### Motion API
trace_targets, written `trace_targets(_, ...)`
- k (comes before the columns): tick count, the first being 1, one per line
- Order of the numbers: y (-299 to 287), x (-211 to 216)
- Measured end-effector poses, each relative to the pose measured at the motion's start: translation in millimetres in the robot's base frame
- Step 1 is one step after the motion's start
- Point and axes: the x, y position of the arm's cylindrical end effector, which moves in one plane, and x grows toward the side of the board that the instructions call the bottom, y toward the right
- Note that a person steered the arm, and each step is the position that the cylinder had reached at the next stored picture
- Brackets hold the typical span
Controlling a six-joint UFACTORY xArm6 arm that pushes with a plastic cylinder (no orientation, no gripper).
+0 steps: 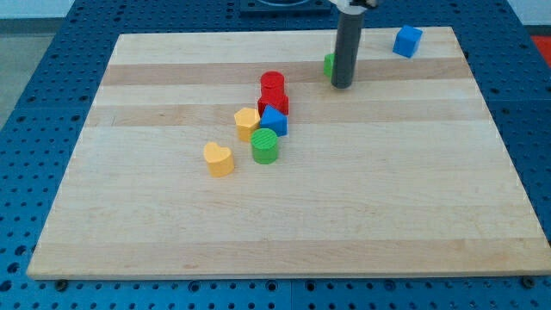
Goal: Slide the green star towards the bottom side of the blue cube
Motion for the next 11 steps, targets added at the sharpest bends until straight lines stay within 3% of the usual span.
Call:
trace_targets(2,-45,-33)
trace_targets(5,29,-45)
trace_targets(6,36,-17)
trace_targets(10,32,10)
trace_targets(11,55,6)
